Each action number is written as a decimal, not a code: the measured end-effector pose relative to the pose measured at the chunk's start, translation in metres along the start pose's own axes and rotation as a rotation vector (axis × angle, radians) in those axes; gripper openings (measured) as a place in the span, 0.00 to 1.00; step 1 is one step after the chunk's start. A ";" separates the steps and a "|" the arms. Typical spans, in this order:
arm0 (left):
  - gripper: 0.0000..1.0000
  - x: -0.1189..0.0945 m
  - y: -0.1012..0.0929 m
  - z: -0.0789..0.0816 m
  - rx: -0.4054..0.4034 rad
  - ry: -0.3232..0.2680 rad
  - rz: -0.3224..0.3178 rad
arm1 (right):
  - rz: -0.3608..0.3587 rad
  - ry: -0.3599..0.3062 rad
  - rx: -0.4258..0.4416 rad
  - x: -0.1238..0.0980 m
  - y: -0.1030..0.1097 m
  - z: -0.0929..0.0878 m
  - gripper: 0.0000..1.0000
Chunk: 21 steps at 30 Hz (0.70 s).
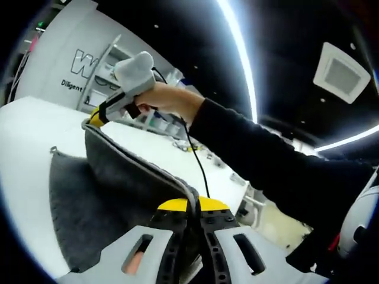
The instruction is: Open the folded towel by lifting each exposed corner and separating the folded layers until the towel lies flat within the target outline without major curled edges
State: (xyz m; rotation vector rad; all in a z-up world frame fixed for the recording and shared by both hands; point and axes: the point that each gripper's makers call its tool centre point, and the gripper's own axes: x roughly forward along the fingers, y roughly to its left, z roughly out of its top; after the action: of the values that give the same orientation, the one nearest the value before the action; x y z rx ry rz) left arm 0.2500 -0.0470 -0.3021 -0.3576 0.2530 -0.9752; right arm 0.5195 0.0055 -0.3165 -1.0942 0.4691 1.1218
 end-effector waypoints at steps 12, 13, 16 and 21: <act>0.02 0.027 -0.013 -0.007 0.043 0.049 -0.037 | -0.047 0.018 0.021 -0.024 -0.007 -0.023 0.00; 0.02 0.030 -0.014 -0.008 0.049 0.055 -0.039 | -0.051 0.017 0.025 -0.026 -0.008 -0.025 0.00; 0.02 0.035 -0.016 -0.010 0.058 0.065 -0.047 | -0.059 0.014 0.034 -0.030 -0.010 -0.030 0.00; 0.02 0.044 -0.021 -0.017 0.066 0.083 -0.060 | -0.068 0.024 0.048 -0.039 -0.010 -0.046 0.00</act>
State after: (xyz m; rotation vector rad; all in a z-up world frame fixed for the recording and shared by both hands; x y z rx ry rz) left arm 0.2516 -0.0981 -0.3113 -0.2656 0.2862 -1.0569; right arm 0.5215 -0.0535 -0.3019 -1.0744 0.4720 1.0343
